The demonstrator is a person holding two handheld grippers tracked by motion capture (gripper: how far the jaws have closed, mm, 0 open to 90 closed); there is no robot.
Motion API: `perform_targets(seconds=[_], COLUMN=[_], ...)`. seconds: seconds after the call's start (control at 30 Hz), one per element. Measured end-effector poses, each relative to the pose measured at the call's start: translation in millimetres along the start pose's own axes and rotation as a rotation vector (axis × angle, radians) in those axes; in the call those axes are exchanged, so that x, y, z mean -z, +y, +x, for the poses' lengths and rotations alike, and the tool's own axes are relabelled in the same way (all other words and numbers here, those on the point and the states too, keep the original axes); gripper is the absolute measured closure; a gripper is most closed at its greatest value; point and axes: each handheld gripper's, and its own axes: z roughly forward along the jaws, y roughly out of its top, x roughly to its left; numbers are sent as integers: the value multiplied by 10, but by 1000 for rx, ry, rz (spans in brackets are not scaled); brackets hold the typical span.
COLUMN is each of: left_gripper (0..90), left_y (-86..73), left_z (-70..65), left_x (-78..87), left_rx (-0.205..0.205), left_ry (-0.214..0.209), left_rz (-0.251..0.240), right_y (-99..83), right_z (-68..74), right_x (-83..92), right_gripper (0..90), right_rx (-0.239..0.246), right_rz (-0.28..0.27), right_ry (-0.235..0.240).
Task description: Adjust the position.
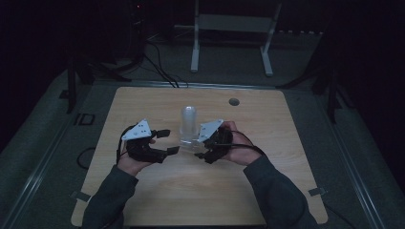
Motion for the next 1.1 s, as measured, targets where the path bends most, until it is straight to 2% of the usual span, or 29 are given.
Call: perform_targets(seconds=[0.17, 0.57, 0.83, 1.1], left_gripper=[254, 253, 253, 252], left_y=[-3, 73, 75, 86], left_z=[-4, -28, -32, -73], left_x=[7, 3, -36, -81], left_rx=[-21, -111, -134, -180], left_ry=[17, 63, 72, 107], left_rz=[32, 142, 182, 243], right_y=[17, 60, 54, 65], right_z=[-6, 2, -13, -8], right_x=[0, -46, -64, -94], right_gripper=[280, 280, 280, 280], right_rx=[9, 39, 43, 53], right_rz=[18, 62, 71, 92], right_ry=[5, 16, 17, 19])
